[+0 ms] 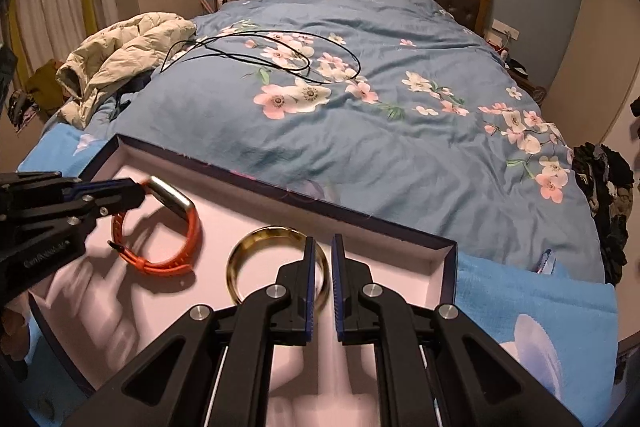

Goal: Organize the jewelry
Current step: 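Open both tools to release the watch and bangle inside the box, then grasp the clear crystal bead bracelet with the right tool while the left tool grasps the pink heart charm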

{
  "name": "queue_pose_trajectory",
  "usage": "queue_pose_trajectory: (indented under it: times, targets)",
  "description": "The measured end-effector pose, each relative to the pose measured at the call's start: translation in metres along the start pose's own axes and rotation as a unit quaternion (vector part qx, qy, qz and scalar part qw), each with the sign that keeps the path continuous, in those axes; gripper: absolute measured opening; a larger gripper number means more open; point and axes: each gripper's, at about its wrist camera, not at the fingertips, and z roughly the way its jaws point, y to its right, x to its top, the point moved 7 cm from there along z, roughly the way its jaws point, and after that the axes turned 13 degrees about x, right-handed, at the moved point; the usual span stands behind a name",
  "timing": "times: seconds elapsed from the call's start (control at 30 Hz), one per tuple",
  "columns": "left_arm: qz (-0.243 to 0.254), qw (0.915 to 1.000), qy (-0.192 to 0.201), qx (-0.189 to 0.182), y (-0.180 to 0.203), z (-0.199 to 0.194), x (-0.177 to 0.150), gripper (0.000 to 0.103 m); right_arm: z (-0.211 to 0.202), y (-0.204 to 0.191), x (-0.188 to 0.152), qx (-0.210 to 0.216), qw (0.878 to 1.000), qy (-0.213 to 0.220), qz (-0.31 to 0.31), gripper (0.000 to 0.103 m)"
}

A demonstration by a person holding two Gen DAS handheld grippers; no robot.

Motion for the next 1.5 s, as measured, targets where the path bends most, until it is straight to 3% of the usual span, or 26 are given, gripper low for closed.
queue_pose_trajectory:
  times: [0.1, 0.17, 0.23, 0.37, 0.5, 1.0, 1.37, 1.5]
  targets:
    - [-0.005, 1.0, 0.001, -0.002, 0.0, 0.0, 0.001, 0.012, -0.007, -0.002, 0.0, -0.003, 1.0, 0.015, -0.001, 0.015]
    - [-0.008, 0.9999, 0.012, -0.003, -0.002, -0.006, 0.0, 0.027, -0.016, -0.005, 0.0, 0.008, 1.0, 0.029, 0.002, 0.023]
    - [-0.012, 0.9996, 0.026, -0.005, -0.006, -0.017, -0.003, 0.035, -0.032, -0.01, -0.004, 0.024, 0.999, 0.047, -0.004, 0.029]
    - [0.005, 0.9964, 0.085, 0.003, -0.013, -0.057, -0.015, 0.046, -0.064, -0.028, -0.017, 0.054, 0.996, 0.074, -0.02, 0.039]
    - [0.035, 0.9901, 0.136, -0.007, -0.017, -0.101, -0.04, 0.053, -0.094, -0.051, -0.042, 0.085, 0.992, 0.083, -0.05, 0.042]
    - [0.07, 0.9822, 0.17, -0.036, -0.027, -0.179, -0.151, 0.056, -0.15, -0.097, -0.172, 0.167, 0.984, 0.044, -0.049, 0.042]
    - [0.09, 0.982, 0.158, -0.051, -0.007, -0.192, -0.19, 0.06, -0.129, -0.121, -0.201, 0.17, 0.983, -0.001, -0.074, 0.04]
    - [0.092, 0.983, 0.151, -0.05, -0.006, -0.19, -0.197, 0.06, -0.125, -0.122, -0.203, 0.174, 0.982, -0.006, -0.072, 0.025]
